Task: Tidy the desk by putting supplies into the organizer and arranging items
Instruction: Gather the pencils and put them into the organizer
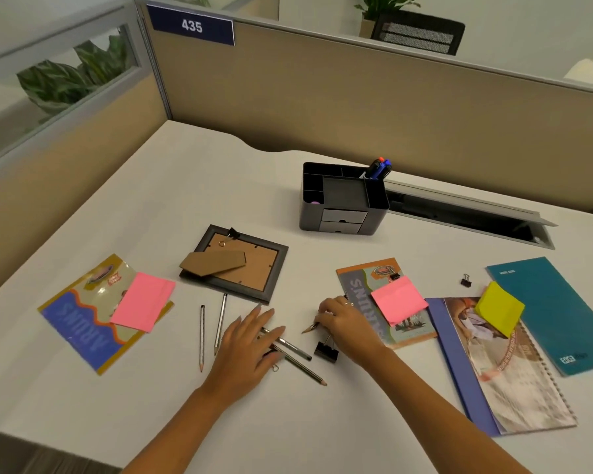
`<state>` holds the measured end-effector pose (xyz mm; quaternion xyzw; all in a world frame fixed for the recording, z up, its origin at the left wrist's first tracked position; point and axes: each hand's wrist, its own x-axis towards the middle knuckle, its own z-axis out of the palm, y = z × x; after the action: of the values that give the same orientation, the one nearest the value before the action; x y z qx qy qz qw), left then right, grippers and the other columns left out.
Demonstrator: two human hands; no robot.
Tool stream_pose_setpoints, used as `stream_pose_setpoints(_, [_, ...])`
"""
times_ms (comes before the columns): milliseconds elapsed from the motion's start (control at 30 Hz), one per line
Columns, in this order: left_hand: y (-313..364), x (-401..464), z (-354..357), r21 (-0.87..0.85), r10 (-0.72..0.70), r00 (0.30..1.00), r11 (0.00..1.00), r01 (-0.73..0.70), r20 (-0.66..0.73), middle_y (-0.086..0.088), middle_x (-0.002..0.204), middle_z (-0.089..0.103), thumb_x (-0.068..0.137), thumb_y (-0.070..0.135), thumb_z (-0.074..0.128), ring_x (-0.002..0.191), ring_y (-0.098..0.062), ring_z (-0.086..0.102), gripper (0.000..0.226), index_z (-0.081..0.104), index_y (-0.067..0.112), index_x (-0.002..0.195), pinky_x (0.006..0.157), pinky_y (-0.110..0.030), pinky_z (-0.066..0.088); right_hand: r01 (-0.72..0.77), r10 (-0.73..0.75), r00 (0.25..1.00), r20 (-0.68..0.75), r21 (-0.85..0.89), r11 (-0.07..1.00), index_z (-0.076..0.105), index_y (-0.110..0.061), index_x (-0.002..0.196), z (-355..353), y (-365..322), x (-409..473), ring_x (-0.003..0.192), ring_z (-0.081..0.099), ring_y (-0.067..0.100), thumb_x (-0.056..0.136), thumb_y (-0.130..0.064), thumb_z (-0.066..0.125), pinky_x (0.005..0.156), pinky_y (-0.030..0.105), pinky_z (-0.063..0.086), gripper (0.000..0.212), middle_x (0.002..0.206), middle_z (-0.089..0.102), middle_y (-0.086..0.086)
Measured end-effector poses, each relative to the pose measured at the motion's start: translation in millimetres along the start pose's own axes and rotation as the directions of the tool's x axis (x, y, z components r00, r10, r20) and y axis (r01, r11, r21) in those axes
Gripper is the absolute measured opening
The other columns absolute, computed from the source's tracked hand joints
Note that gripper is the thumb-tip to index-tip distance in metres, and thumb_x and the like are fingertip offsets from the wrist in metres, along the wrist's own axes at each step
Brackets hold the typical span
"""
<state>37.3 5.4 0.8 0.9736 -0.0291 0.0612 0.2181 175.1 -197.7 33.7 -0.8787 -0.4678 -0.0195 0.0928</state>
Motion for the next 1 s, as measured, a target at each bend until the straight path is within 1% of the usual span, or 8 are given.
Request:
stream_pose_setpoints(167, [3, 11, -1, -0.006, 0.031, 1.000, 0.999, -0.031, -0.003, 0.004, 0.141, 0.045, 0.085, 0.056, 0.046, 0.138, -0.016, 0.027, 0.037, 0.060, 0.034, 0.112, 0.105, -0.037, 0.024, -0.022, 0.025, 0.999, 0.025, -0.091, 0.996, 0.065, -0.011, 0.082, 8, -4, 7, 0.073, 0.058, 0.021, 0.054, 0.002, 0.082, 0.055, 0.028, 0.051, 0.035, 0.085, 0.063, 0.003])
stream_pose_setpoints(267, [4, 24, -3, -0.008, 0.034, 0.999, 0.999, -0.034, -0.002, 0.004, 0.135, 0.049, 0.082, 0.051, 0.054, 0.133, -0.017, 0.032, 0.027, 0.061, 0.034, 0.101, 0.099, -0.036, 0.029, -0.137, 0.135, 0.990, -0.027, -0.061, 0.989, 0.062, -0.011, 0.083, 7, -6, 13, 0.071, 0.058, 0.022, 0.054, 0.005, 0.079, 0.055, 0.028, 0.049, 0.037, 0.084, 0.062, 0.005])
stream_pose_setpoints(367, [4, 38, -3, 0.030, 0.040, 0.999, 0.999, -0.040, 0.010, 0.005, 0.125, 0.054, 0.076, 0.044, 0.069, 0.121, -0.016, 0.038, 0.020, 0.062, 0.034, 0.092, 0.089, -0.039, 0.038, -0.253, 0.263, 0.955, -0.133, 0.087, 0.963, 0.062, -0.010, 0.083, 1, -4, 21, 0.066, 0.058, 0.022, 0.079, -0.009, 0.065, 0.057, 0.022, 0.042, 0.005, 0.077, 0.062, 0.005])
stream_pose_setpoints(433, [7, 47, -4, 0.060, 0.041, 0.999, 0.997, -0.042, 0.022, 0.008, 0.116, 0.056, 0.073, 0.043, 0.072, 0.112, -0.015, 0.044, 0.020, 0.062, 0.035, 0.088, 0.083, -0.036, 0.039, -0.340, 0.381, 0.906, -0.186, 0.218, 0.915, 0.063, -0.008, 0.083, -7, -1, 24, 0.066, 0.056, 0.022, 0.089, -0.019, 0.049, 0.060, 0.022, 0.034, 0.019, 0.075, 0.063, 0.006])
stream_pose_setpoints(567, [13, 64, -6, 0.082, 0.027, 0.999, 0.996, -0.030, 0.038, 0.013, 0.099, 0.056, 0.069, 0.045, 0.075, 0.094, -0.012, 0.053, 0.021, 0.062, 0.037, 0.083, 0.075, -0.028, 0.034, -0.454, 0.566, 0.809, -0.161, 0.442, 0.774, 0.061, -0.007, 0.098, -29, 4, 29, 0.080, 0.051, 0.019, 0.095, -0.016, 0.048, 0.065, 0.026, 0.038, 0.017, 0.091, 0.062, 0.006])
stream_pose_setpoints(767, [17, 90, -4, 0.122, 0.056, 0.996, 0.990, -0.064, 0.064, 0.014, 0.093, 0.056, 0.066, 0.034, 0.080, 0.087, -0.012, 0.054, 0.025, 0.063, 0.039, 0.084, 0.070, -0.027, 0.036, -0.442, 0.672, 0.713, -0.199, 0.617, 0.652, 0.059, -0.008, 0.113, -56, 19, 49, 0.092, 0.058, 0.018, 0.093, -0.010, 0.051, 0.078, 0.027, 0.048, 0.022, 0.101, 0.064, 0.006])
stream_pose_setpoints(867, [17, 104, -2, 0.134, 0.062, 0.995, 0.988, -0.072, 0.078, 0.013, 0.088, 0.055, 0.065, 0.036, 0.081, 0.082, -0.011, 0.054, 0.030, 0.063, 0.038, 0.088, 0.066, -0.027, 0.042, -0.420, 0.720, 0.658, -0.221, 0.687, 0.594, 0.052, -0.014, 0.124, -74, 33, 70, 0.084, 0.060, 0.014, 0.092, -0.012, 0.054, 0.071, 0.021, 0.052, 0.032, 0.094, 0.062, 0.001])
stream_pose_setpoints(1000, [16, 120, 1, 0.122, 0.054, 0.997, 0.991, -0.060, 0.056, 0.014, 0.083, 0.055, 0.064, 0.037, 0.081, 0.074, -0.009, 0.054, 0.034, 0.062, 0.036, 0.092, 0.062, -0.025, 0.043, -0.315, 0.699, 0.641, -0.318, 0.722, 0.616, 0.037, -0.017, 0.139, -105, 58, 107, 0.077, 0.057, 0.006, 0.091, -0.011, 0.056, 0.066, 0.011, 0.047, 0.052, 0.088, 0.059, -0.003])
